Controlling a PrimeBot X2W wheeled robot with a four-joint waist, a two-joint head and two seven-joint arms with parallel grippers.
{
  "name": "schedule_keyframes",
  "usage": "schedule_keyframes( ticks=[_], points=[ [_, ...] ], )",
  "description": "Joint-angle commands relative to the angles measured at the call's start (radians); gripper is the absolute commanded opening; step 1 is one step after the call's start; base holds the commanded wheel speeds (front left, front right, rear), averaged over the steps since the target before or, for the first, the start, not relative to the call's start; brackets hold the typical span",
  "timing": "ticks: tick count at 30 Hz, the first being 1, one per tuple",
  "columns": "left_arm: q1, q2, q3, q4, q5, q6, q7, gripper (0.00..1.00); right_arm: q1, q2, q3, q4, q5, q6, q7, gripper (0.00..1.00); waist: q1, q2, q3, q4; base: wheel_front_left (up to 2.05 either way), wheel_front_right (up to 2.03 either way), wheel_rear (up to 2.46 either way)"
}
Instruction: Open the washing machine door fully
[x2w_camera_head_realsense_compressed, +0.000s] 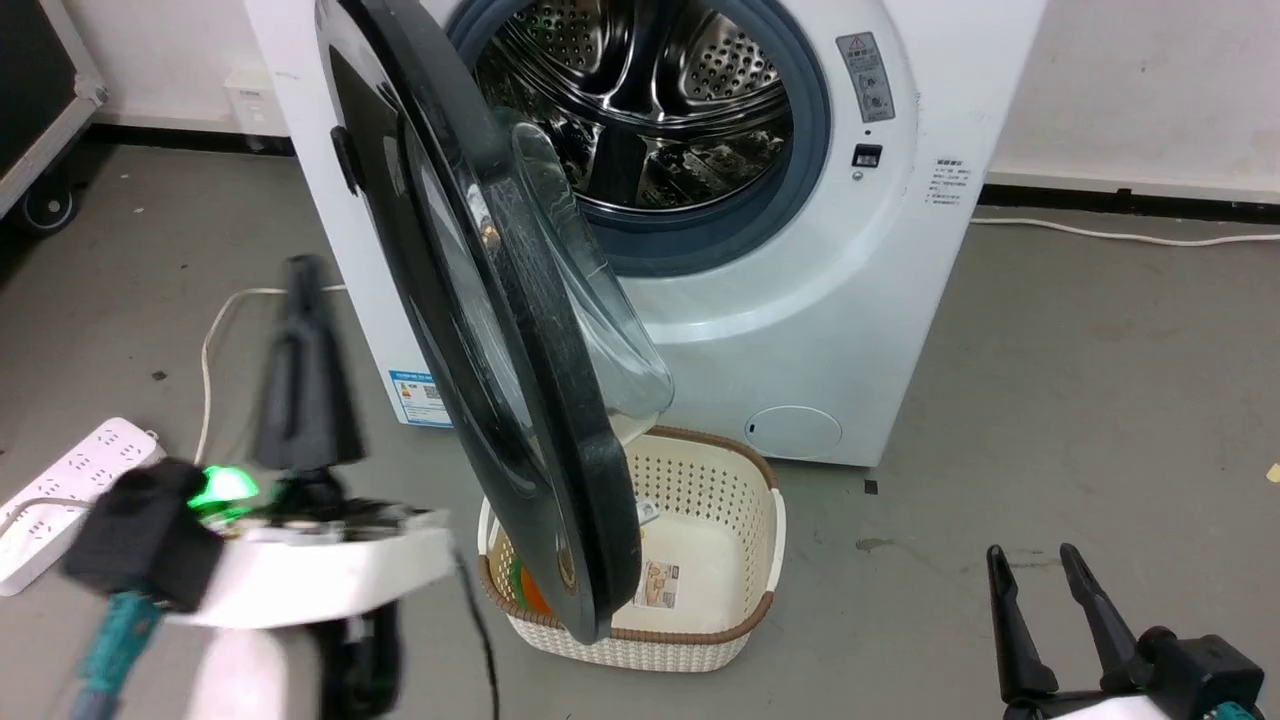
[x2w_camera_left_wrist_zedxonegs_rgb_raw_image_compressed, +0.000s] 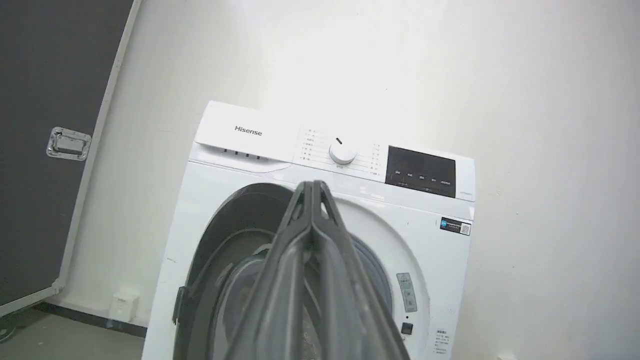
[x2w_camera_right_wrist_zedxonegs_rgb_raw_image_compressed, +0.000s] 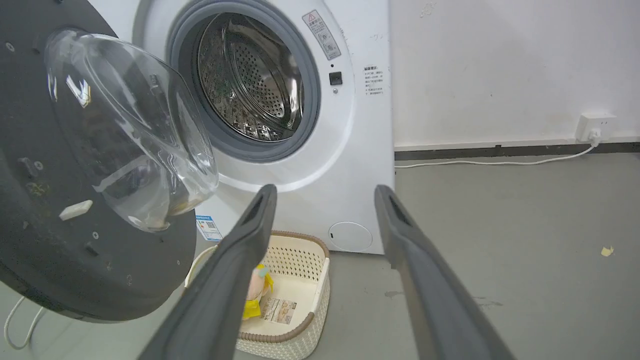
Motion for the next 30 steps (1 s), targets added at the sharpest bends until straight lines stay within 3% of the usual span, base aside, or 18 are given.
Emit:
schedule_keyframes(
  ticks=[1,8,15,21,26,30],
  points=[
    [-0.012,0.001,-0.020,-0.004,0.000,0.002,-0.004,0.00,-0.006,0.004,0.003,0.003,0.006,0.001,-0.004,1.00,-0.0001,0.0000,-0.001,-0.002,0.00,0.00,0.00],
    [-0.028,0.001,-0.265,0.002,0.044,-0.007,0.119,0.00,-0.011,0.004,0.009,0.011,0.024,0.001,-0.004,1.00,-0.0001,0.0000,0.002,-0.019,0.00,0.00,0.00],
    [0.026,0.001,-0.430,0.163,0.052,-0.010,0.233,0.00,-0.016,0.004,0.012,0.016,0.029,0.001,-0.004,1.00,-0.0001,0.0000,0.009,-0.027,0.00,0.00,0.00],
    [0.038,0.001,-0.441,0.333,0.016,0.017,0.234,0.00,-0.022,0.004,0.020,0.020,0.036,0.001,-0.004,1.00,-0.0001,0.0000,0.013,-0.035,0.00,0.00,0.00],
    [0.030,0.010,-0.388,0.476,-0.010,0.038,0.170,0.00,-0.018,0.004,0.032,0.023,0.037,0.001,-0.004,1.00,-0.0001,0.0000,0.008,-0.030,0.00,0.00,0.00],
    [0.038,0.015,-0.368,0.499,-0.028,0.041,0.143,0.00,-0.015,0.004,0.030,0.019,0.043,0.001,-0.004,1.00,-0.0001,0.0000,0.002,-0.011,0.00,0.00,0.00]
  ],
)
